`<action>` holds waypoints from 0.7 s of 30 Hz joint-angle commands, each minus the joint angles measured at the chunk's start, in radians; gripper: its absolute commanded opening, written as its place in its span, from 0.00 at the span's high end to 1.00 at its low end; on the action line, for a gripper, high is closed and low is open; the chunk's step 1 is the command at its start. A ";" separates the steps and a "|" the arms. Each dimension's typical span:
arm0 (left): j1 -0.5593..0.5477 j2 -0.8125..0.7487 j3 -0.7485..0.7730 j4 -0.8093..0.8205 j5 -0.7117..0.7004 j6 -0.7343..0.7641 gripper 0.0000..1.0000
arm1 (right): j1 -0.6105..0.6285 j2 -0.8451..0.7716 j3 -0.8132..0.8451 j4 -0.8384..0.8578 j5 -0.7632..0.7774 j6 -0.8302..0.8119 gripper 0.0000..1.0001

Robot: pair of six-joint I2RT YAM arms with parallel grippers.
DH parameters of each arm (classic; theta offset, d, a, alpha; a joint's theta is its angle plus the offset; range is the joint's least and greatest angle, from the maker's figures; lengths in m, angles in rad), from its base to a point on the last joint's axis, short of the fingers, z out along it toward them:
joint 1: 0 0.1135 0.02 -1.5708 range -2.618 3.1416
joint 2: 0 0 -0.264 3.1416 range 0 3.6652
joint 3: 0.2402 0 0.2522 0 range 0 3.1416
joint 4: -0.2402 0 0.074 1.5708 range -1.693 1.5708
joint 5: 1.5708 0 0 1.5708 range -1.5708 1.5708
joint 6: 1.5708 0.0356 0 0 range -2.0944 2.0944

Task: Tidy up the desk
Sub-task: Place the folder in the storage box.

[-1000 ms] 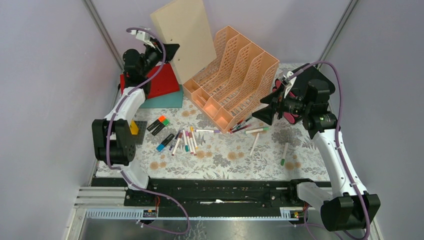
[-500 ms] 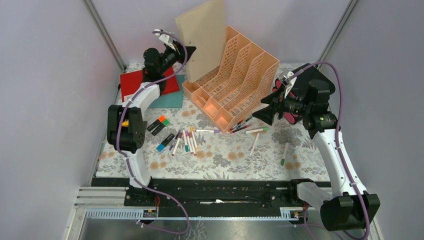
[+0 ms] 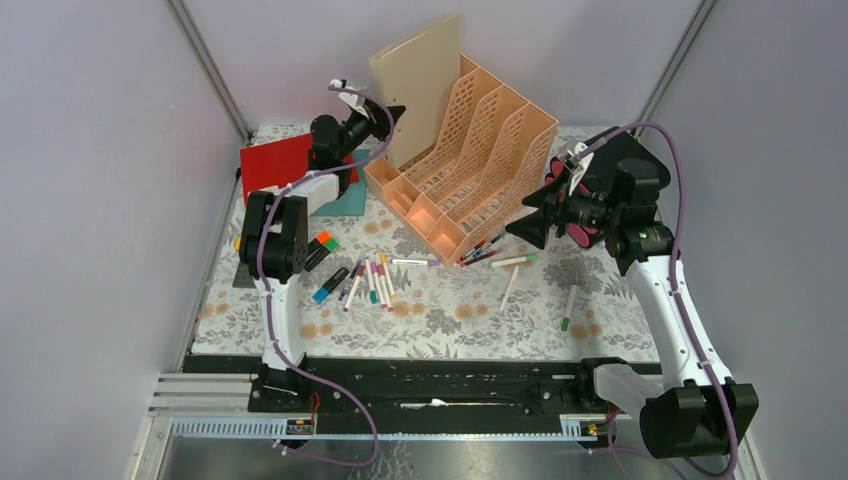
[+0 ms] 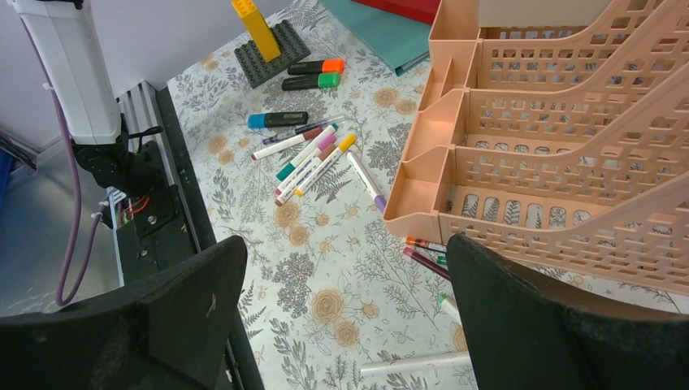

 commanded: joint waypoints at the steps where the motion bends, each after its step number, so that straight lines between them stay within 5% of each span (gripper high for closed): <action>1: -0.007 0.010 0.039 0.281 -0.005 -0.016 1.00 | -0.007 0.008 -0.001 0.009 -0.023 -0.022 0.00; 15: -0.020 0.049 -0.003 0.312 -0.017 0.018 1.00 | -0.011 0.013 0.000 0.001 -0.019 -0.032 0.00; 21: -0.020 0.017 -0.081 0.327 -0.051 0.042 0.81 | -0.011 0.010 -0.002 0.002 -0.020 -0.033 0.00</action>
